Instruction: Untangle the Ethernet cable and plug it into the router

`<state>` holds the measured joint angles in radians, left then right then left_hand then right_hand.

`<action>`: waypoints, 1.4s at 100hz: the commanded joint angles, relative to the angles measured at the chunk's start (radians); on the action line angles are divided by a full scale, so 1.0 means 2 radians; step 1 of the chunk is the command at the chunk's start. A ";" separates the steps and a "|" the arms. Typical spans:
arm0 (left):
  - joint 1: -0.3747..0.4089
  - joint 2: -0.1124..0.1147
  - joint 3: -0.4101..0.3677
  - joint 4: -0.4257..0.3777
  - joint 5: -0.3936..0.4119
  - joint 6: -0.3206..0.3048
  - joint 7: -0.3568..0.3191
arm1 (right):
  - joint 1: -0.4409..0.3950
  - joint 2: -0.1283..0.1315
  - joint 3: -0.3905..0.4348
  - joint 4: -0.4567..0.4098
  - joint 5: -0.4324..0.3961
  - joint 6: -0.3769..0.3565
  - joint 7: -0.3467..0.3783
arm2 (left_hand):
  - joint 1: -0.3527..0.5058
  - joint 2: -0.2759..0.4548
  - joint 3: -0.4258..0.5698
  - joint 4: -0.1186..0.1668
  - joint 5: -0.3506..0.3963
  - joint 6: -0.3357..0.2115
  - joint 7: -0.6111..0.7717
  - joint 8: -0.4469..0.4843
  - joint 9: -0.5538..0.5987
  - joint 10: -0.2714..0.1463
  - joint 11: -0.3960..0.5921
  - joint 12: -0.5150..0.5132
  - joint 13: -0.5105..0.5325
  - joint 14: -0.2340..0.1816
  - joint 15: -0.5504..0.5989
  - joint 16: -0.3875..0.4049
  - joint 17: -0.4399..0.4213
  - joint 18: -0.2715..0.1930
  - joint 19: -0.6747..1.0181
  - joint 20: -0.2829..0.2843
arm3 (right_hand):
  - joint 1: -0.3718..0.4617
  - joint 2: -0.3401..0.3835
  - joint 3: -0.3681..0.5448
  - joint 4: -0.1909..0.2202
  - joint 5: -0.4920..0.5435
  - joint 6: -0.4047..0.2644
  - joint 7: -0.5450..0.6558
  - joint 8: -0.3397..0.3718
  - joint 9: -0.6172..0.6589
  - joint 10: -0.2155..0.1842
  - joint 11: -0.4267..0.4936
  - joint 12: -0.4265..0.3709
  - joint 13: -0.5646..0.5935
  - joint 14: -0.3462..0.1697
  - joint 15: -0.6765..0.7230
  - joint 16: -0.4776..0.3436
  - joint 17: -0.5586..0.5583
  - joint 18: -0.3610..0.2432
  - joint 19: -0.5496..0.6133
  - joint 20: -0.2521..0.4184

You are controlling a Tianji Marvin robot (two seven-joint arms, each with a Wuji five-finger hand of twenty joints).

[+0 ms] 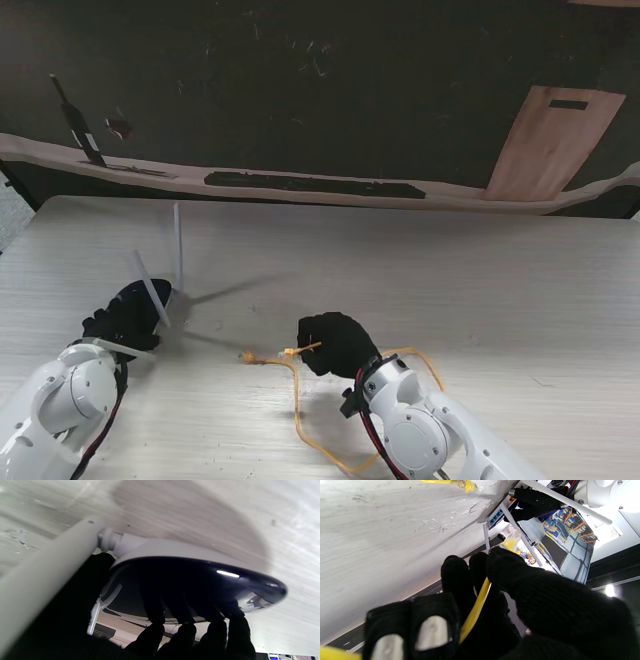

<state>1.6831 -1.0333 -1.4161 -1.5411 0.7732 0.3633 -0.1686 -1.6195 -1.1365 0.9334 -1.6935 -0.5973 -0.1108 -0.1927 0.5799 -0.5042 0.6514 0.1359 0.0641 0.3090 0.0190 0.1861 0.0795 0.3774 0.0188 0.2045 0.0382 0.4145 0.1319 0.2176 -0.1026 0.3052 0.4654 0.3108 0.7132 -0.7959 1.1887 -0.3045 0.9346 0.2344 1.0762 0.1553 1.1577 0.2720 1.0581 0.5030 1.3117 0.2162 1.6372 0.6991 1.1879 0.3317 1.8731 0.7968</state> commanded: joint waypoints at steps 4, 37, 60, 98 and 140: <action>0.002 -0.007 0.022 0.028 -0.004 -0.008 -0.044 | -0.006 -0.001 0.003 -0.007 -0.001 -0.005 0.005 | 0.052 0.023 0.112 0.071 0.098 -0.026 0.230 0.060 0.125 -0.053 0.203 0.061 0.113 -0.037 0.137 0.044 0.042 -0.036 0.150 0.037 | 0.019 0.015 0.016 0.009 0.023 -0.007 0.021 0.001 0.061 0.094 0.055 0.008 -0.004 -0.037 0.060 0.012 0.015 -0.124 0.110 0.006; -0.036 -0.003 0.055 0.031 -0.005 -0.024 -0.066 | -0.008 -0.001 0.008 -0.009 -0.003 -0.010 0.002 | 0.111 0.016 0.158 0.123 0.097 -0.027 0.274 0.082 0.147 -0.057 0.227 0.075 0.154 -0.035 0.165 0.058 0.078 -0.034 0.189 0.057 | 0.019 0.016 0.015 0.009 0.022 -0.008 0.021 0.001 0.061 0.094 0.055 0.008 -0.004 -0.037 0.060 0.012 0.015 -0.124 0.110 0.006; -0.038 -0.005 0.058 0.024 -0.036 -0.056 -0.065 | -0.007 -0.001 0.009 -0.010 -0.002 -0.010 0.003 | 0.132 0.015 0.158 0.123 0.097 -0.028 0.276 0.084 0.149 -0.058 0.228 0.076 0.164 -0.035 0.171 0.062 0.086 -0.035 0.196 0.061 | 0.019 0.016 0.015 0.009 0.022 -0.006 0.022 0.000 0.061 0.094 0.055 0.008 -0.004 -0.037 0.060 0.012 0.015 -0.124 0.110 0.006; -0.050 -0.001 0.076 0.014 -0.078 -0.101 -0.095 | -0.007 0.001 0.009 -0.020 0.000 0.020 0.020 | 0.147 0.021 0.141 0.106 0.093 -0.034 0.270 0.080 0.141 -0.063 0.226 0.076 0.168 -0.047 0.181 0.068 0.100 -0.055 0.207 0.067 | 0.025 0.017 0.011 0.010 0.021 0.003 0.020 -0.002 0.058 0.097 0.048 0.006 -0.005 -0.026 0.054 0.009 0.014 -0.115 0.110 0.003; -0.047 0.003 0.098 -0.014 -0.077 -0.138 -0.110 | 0.015 -0.003 -0.019 -0.013 0.006 0.067 0.021 | 0.149 0.015 0.141 0.089 0.104 -0.036 0.278 0.084 0.158 -0.062 0.231 0.078 0.189 -0.046 0.193 0.074 0.118 -0.047 0.227 0.077 | 0.031 0.007 0.013 0.010 0.032 0.030 0.018 -0.017 0.084 0.103 0.013 -0.011 -0.006 -0.001 0.043 0.009 0.012 -0.089 0.110 0.007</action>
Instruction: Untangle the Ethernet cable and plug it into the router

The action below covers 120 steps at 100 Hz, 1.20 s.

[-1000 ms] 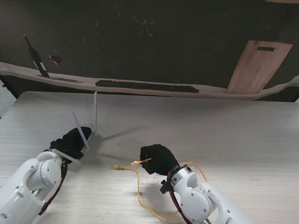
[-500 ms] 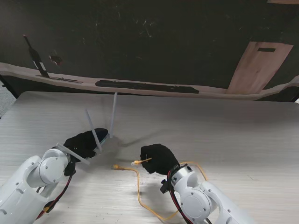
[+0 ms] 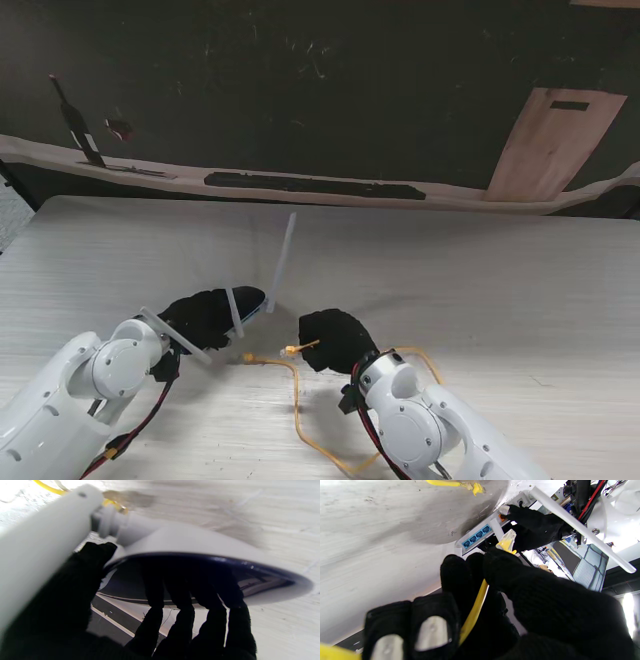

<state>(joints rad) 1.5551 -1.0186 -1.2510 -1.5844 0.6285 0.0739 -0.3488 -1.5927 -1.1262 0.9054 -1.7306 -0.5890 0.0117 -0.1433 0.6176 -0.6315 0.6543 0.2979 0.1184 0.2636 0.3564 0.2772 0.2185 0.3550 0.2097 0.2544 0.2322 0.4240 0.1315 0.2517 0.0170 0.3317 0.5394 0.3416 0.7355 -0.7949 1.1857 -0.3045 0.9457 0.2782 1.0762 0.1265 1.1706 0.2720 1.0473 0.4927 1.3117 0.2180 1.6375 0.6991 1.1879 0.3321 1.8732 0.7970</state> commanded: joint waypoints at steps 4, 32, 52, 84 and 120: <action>0.017 -0.004 0.020 0.006 -0.004 0.009 -0.020 | 0.004 -0.010 -0.008 0.008 0.003 0.012 -0.007 | 0.129 0.080 0.139 0.006 0.078 -0.013 0.110 0.039 0.089 -0.051 0.137 0.054 0.093 -0.049 0.194 0.057 0.060 -0.060 0.193 0.063 | 0.018 0.005 0.018 0.009 0.028 0.008 0.018 -0.005 0.079 0.103 0.016 -0.007 -0.006 0.002 0.040 0.009 0.011 -0.083 0.110 0.005; 0.026 -0.008 0.037 -0.009 -0.031 0.039 -0.013 | 0.014 -0.024 -0.026 0.025 0.012 0.056 -0.045 | 0.129 0.086 0.133 -0.006 0.080 -0.007 0.107 0.038 0.090 -0.043 0.137 0.055 0.093 -0.042 0.201 0.061 0.062 -0.053 0.206 0.070 | 0.012 0.008 0.018 0.005 0.034 0.016 0.021 -0.011 0.095 0.106 -0.002 -0.020 -0.007 0.025 0.017 0.010 0.006 -0.054 0.110 -0.015; 0.027 -0.009 0.043 -0.013 -0.056 0.061 -0.013 | 0.020 -0.037 -0.037 0.046 0.018 0.077 -0.080 | 0.130 0.090 0.127 -0.011 0.081 -0.005 0.104 0.037 0.088 -0.039 0.136 0.054 0.089 -0.037 0.203 0.063 0.058 -0.049 0.207 0.071 | 0.001 0.011 0.025 -0.003 0.041 0.022 0.028 -0.009 0.106 0.106 -0.009 -0.030 -0.008 0.043 -0.013 0.002 -0.003 -0.007 0.096 -0.055; 0.017 -0.010 0.058 -0.007 -0.078 0.075 -0.019 | 0.035 -0.054 -0.052 0.069 0.042 0.111 -0.109 | 0.133 0.096 0.120 -0.016 0.080 -0.002 0.097 0.034 0.083 -0.037 0.135 0.054 0.085 -0.035 0.204 0.064 0.054 -0.048 0.208 0.072 | -0.023 0.054 0.023 -0.005 0.036 0.026 0.051 0.063 0.115 0.096 0.092 0.016 -0.004 -0.040 0.065 0.025 0.011 -0.067 0.110 0.009; 0.016 -0.009 0.060 -0.008 -0.082 0.081 -0.026 | 0.042 -0.063 -0.058 0.080 0.053 0.133 -0.123 | 0.136 0.101 0.115 -0.017 0.079 -0.001 0.092 0.031 0.079 -0.037 0.133 0.053 0.081 -0.034 0.203 0.063 0.050 -0.048 0.205 0.071 | -0.063 0.078 0.046 0.039 0.058 0.062 0.095 0.153 0.143 0.065 0.180 0.053 -0.002 -0.080 0.078 0.076 0.011 -0.063 0.110 0.040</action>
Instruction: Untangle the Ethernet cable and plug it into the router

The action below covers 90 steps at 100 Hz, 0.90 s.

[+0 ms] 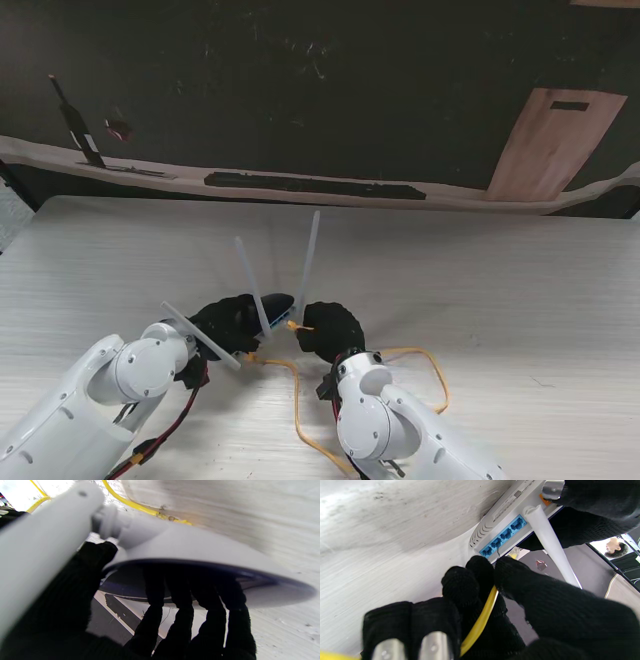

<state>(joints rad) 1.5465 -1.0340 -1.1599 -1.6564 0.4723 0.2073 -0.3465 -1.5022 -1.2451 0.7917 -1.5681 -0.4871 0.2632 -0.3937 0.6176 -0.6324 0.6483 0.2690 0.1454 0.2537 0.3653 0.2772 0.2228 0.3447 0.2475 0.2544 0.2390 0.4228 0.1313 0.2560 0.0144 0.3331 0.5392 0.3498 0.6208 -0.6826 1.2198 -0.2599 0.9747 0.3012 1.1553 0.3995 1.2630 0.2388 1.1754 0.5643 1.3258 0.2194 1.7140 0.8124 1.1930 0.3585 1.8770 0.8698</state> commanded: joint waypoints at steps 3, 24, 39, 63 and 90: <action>0.020 -0.001 0.015 0.027 -0.005 0.015 -0.028 | -0.004 -0.004 -0.002 -0.002 0.001 0.010 0.002 | 0.136 0.101 0.117 -0.003 0.066 0.004 0.087 0.031 0.076 -0.031 0.114 0.053 0.077 -0.032 0.203 0.061 0.051 -0.048 0.205 0.067 | -0.004 0.020 0.030 0.017 0.044 0.052 0.055 0.018 0.097 0.082 0.118 0.018 -0.009 -0.080 0.040 0.020 0.009 -0.075 0.109 0.003; 0.019 -0.001 0.017 0.027 -0.005 0.017 -0.029 | -0.006 -0.001 0.002 -0.017 0.011 0.042 0.026 | 0.137 0.103 0.114 -0.003 0.065 0.004 0.085 0.030 0.074 -0.031 0.113 0.052 0.073 -0.032 0.202 0.061 0.047 -0.048 0.203 0.067 | 0.001 0.020 0.028 0.017 0.043 0.057 0.052 0.018 0.096 0.089 0.114 0.019 -0.009 -0.073 0.038 0.023 0.008 -0.067 0.109 0.003; 0.019 -0.001 0.018 0.029 -0.001 0.012 -0.026 | -0.006 -0.003 0.006 -0.027 0.038 0.060 0.041 | 0.137 0.103 0.113 -0.004 0.063 0.004 0.085 0.030 0.071 -0.032 0.113 0.052 0.069 -0.034 0.200 0.060 0.043 -0.050 0.199 0.065 | 0.007 0.021 0.024 0.015 0.040 0.060 0.047 0.017 0.096 0.094 0.107 0.017 -0.009 -0.063 0.036 0.022 0.006 -0.059 0.109 -0.001; 0.019 -0.001 0.021 0.031 0.005 0.006 -0.023 | -0.006 -0.008 0.010 -0.034 0.077 0.084 0.052 | 0.143 0.104 0.110 -0.006 0.058 0.005 0.083 0.029 0.063 -0.032 0.112 0.052 0.063 -0.037 0.198 0.059 0.039 -0.055 0.194 0.062 | 0.013 0.028 0.021 0.016 0.043 0.071 0.042 0.015 0.097 0.104 0.099 0.016 -0.010 -0.049 0.036 0.020 0.004 -0.043 0.109 -0.004; 0.018 0.000 0.026 0.030 0.010 0.004 -0.025 | -0.001 -0.019 0.012 -0.029 0.116 0.104 0.050 | 0.142 0.105 0.108 -0.008 0.056 0.005 0.082 0.028 0.060 -0.032 0.112 0.051 0.061 -0.037 0.197 0.058 0.038 -0.055 0.194 0.062 | 0.014 0.033 0.019 0.018 0.045 0.075 0.041 0.015 0.097 0.107 0.097 0.016 -0.010 -0.041 0.035 0.019 0.003 -0.034 0.109 -0.006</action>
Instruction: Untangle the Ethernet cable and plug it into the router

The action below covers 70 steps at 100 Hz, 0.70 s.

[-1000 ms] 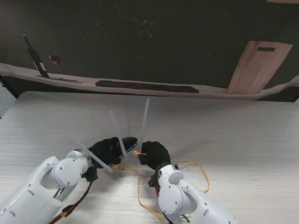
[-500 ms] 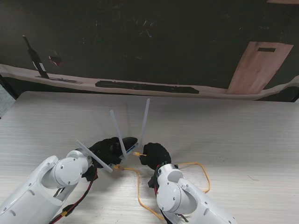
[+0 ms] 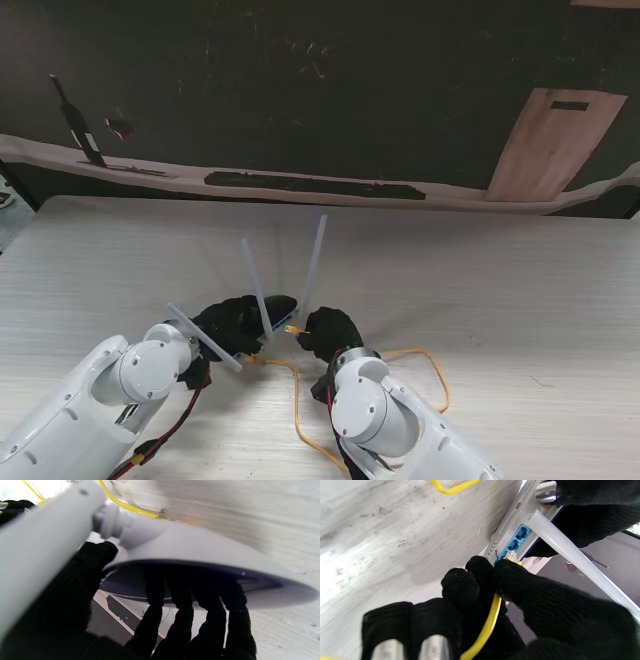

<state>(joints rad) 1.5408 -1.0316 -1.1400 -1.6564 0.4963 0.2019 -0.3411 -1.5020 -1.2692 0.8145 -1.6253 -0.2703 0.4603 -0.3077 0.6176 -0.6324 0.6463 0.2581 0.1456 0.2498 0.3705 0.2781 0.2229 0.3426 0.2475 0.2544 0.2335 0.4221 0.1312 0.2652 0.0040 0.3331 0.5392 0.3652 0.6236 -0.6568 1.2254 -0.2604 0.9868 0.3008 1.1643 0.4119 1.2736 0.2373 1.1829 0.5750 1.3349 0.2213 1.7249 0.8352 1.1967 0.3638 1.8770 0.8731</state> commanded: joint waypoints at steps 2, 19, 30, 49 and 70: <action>0.021 -0.001 0.016 0.030 -0.002 0.006 -0.027 | -0.001 -0.007 0.000 0.000 0.011 0.007 0.007 | 0.141 0.105 0.109 -0.002 0.055 0.006 0.080 0.028 0.060 -0.031 0.112 0.051 0.063 -0.037 0.197 0.054 0.043 -0.055 0.193 0.054 | 0.012 0.020 0.016 0.018 0.039 0.075 0.036 0.009 0.091 0.108 0.093 0.011 -0.015 -0.042 0.030 0.008 0.002 -0.036 0.109 -0.008; 0.021 -0.001 0.017 0.030 0.000 0.003 -0.028 | 0.002 -0.014 0.002 0.005 0.033 0.018 0.002 | 0.141 0.105 0.108 -0.003 0.056 0.006 0.080 0.028 0.059 -0.031 0.111 0.051 0.062 -0.037 0.197 0.053 0.042 -0.055 0.193 0.054 | 0.014 0.021 0.016 0.018 0.039 0.076 0.035 0.009 0.091 0.110 0.091 0.010 -0.015 -0.040 0.029 0.007 0.001 -0.034 0.109 -0.009; 0.022 0.000 0.017 0.030 0.001 0.002 -0.028 | 0.003 -0.018 0.003 0.007 0.047 0.024 0.000 | 0.141 0.105 0.109 -0.004 0.056 0.007 0.080 0.028 0.059 -0.031 0.112 0.051 0.062 -0.038 0.197 0.053 0.042 -0.055 0.193 0.054 | 0.014 0.022 0.015 0.018 0.039 0.077 0.035 0.009 0.091 0.110 0.091 0.010 -0.015 -0.039 0.029 0.006 0.001 -0.032 0.109 -0.010; 0.023 0.000 0.016 0.031 0.003 -0.005 -0.028 | 0.002 -0.022 0.008 0.007 0.069 0.032 -0.001 | 0.142 0.105 0.109 -0.005 0.054 0.006 0.080 0.027 0.056 -0.032 0.111 0.050 0.058 -0.039 0.195 0.052 0.039 -0.058 0.189 0.052 | 0.015 0.026 0.012 0.019 0.038 0.079 0.034 0.010 0.091 0.112 0.089 0.010 -0.015 -0.036 0.029 0.005 0.000 -0.029 0.109 -0.012; 0.024 0.000 0.017 0.029 0.005 -0.004 -0.028 | 0.001 -0.019 0.008 0.006 0.069 0.029 0.006 | 0.142 0.106 0.108 -0.006 0.053 0.006 0.079 0.027 0.054 -0.032 0.111 0.050 0.057 -0.039 0.195 0.052 0.038 -0.058 0.188 0.051 | 0.008 0.041 0.005 0.020 0.035 0.072 0.033 0.010 0.091 0.112 0.085 0.008 -0.015 -0.033 0.027 0.002 0.000 -0.026 0.109 -0.018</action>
<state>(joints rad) 1.5434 -1.0302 -1.1352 -1.6555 0.5163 0.1778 -0.3427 -1.4932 -1.3067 0.8337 -1.6094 -0.1321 0.5223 -0.3123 0.6176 -0.6319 0.6462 0.2473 0.1456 0.2494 0.3705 0.2781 0.2217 0.3423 0.2476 0.2544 0.2257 0.4221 0.1312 0.2675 -0.0056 0.3331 0.5392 0.3722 0.6253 -0.6316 1.2151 -0.2607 0.9870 0.3014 1.1643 0.4119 1.2741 0.2376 1.1829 0.5750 1.3348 0.2259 1.7249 0.8352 1.1958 0.3715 1.8772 0.8666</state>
